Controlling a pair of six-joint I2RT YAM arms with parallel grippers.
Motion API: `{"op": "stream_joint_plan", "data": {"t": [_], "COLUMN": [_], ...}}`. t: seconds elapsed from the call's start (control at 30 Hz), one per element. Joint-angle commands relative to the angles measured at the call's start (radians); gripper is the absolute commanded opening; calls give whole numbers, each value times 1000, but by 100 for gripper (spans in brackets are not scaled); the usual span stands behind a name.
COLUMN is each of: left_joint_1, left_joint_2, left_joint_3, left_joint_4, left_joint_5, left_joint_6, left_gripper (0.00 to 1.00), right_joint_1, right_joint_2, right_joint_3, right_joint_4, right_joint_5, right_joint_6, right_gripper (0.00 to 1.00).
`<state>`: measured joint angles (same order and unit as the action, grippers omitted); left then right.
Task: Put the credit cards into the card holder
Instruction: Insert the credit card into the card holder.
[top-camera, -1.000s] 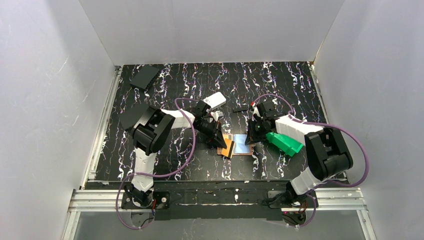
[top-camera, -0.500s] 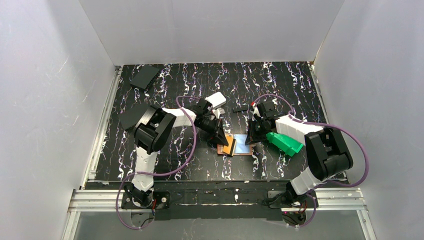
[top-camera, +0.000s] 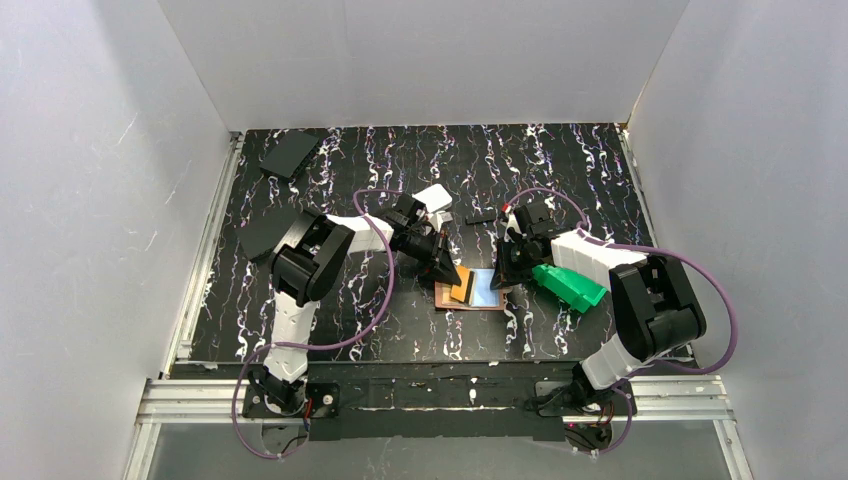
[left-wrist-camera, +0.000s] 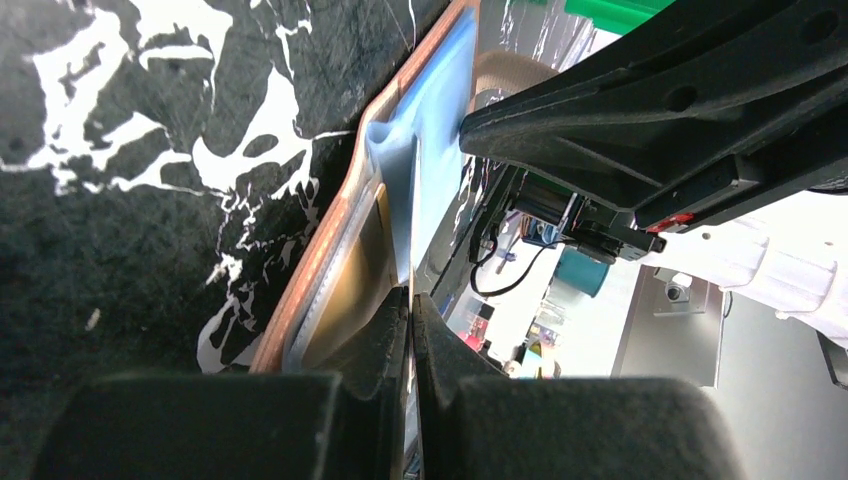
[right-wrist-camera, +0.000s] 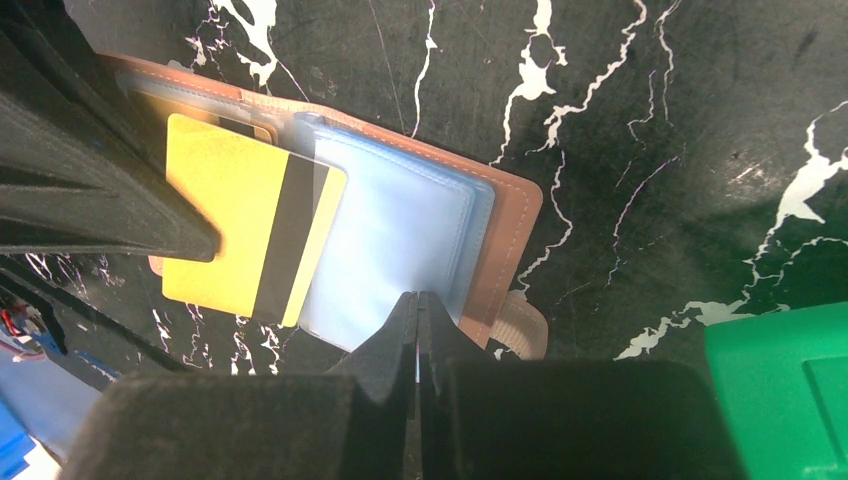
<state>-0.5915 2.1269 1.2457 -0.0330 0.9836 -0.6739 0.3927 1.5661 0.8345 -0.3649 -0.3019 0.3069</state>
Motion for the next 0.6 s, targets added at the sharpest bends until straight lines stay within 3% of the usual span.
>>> {"op": "stream_joint_plan", "data": {"t": [0.0, 0.57], "left_joint_1": [-6, -33], "left_joint_2": [15, 1], "left_joint_3": [16, -4], "left_joint_4": [72, 92], "left_joint_5": [7, -87], "left_joint_6": [-26, -14], "left_gripper": [0, 0], "right_joint_1": [-5, -5], "right_joint_2": [7, 3], "right_joint_3": [-11, -14], "right_joint_4": [-9, -7], "right_joint_5": [7, 2], "right_joint_6": [-20, -19], "right_gripper": [4, 4]}}
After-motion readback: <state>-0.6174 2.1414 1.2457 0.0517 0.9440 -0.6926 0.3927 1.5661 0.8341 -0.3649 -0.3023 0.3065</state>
